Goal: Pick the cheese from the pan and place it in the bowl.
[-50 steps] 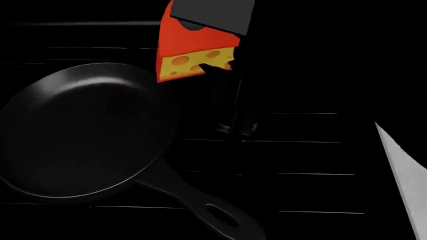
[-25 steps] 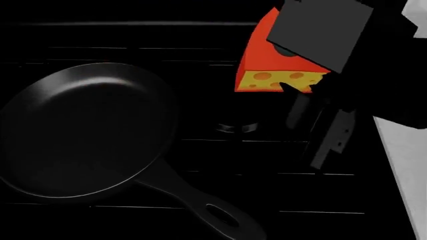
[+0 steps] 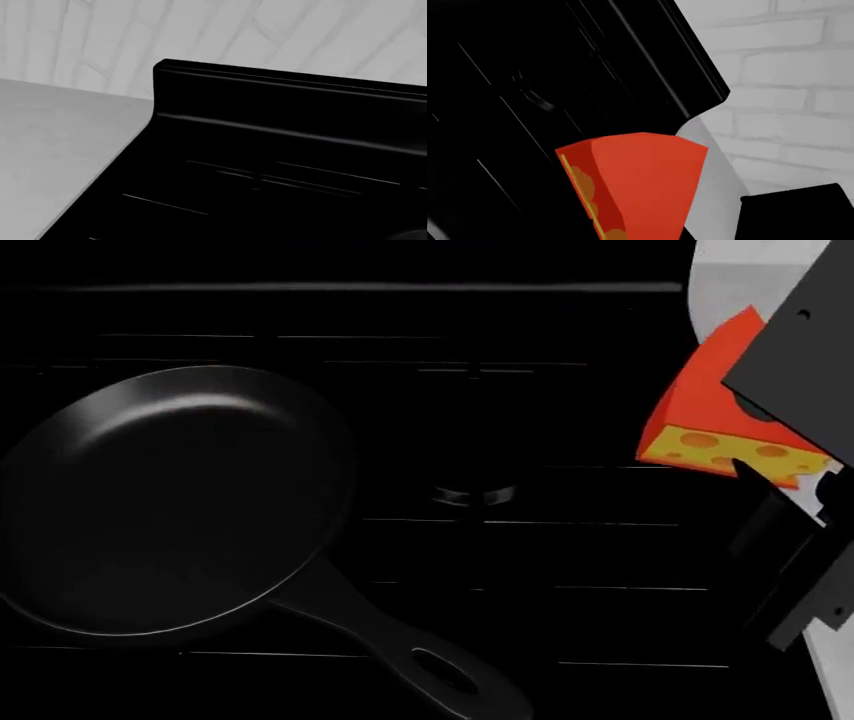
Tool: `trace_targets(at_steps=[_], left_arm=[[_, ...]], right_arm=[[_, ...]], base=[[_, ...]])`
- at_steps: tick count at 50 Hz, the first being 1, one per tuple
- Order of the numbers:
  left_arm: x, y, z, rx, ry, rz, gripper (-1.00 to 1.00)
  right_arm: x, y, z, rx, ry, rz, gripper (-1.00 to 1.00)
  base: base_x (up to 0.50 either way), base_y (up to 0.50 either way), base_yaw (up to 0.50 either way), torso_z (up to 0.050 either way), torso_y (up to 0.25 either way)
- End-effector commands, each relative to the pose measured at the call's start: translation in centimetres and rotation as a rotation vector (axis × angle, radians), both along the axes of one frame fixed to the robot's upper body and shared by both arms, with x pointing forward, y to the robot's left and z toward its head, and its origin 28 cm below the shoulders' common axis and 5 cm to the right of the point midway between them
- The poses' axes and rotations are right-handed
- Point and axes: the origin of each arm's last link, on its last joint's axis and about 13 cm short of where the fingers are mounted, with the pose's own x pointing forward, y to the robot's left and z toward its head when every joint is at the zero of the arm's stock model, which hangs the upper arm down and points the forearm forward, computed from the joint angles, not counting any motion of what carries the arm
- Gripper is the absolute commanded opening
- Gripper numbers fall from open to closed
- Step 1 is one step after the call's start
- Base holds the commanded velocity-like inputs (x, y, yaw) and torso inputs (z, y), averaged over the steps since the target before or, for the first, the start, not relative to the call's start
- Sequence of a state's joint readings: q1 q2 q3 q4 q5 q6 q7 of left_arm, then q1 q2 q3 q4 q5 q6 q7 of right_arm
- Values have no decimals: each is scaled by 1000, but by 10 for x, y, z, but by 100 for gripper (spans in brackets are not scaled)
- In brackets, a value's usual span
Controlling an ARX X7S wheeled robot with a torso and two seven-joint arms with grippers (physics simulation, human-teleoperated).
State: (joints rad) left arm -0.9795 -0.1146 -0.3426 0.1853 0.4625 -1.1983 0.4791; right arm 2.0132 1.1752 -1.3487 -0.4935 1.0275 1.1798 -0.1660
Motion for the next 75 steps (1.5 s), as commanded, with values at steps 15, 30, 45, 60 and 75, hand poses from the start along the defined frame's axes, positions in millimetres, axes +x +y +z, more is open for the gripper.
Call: trace_targets(at_steps=[15,30,45,60,75], left_arm=[[11,-23,-36,-72,84,-96,100],[16,-24,-41,-80,90,-104,100],[21,-27,-45,-81,101,-115,100],[23,-28,-48,-87,105,-123,100],[20,-26,-49,-93,105,-115,100]], right_arm=[[-44,-27,-8,-16,-12,-180,-100],[-61,-41,-13,-14,-15,-286,-100],[-79,-58,-22,-10,-8,-411,-100],[-92,-65,-19,-16,-11,-527,-100],[-90,-73,-20,-18,-8,-599,-100]], base=[[18,-12,-9,-13,-6],[17,-10,-8,-13,-7],[16,-9,-7,-13,-5],[14,-5,-5,-13,-6],[12,-4,-3,-13,-5]])
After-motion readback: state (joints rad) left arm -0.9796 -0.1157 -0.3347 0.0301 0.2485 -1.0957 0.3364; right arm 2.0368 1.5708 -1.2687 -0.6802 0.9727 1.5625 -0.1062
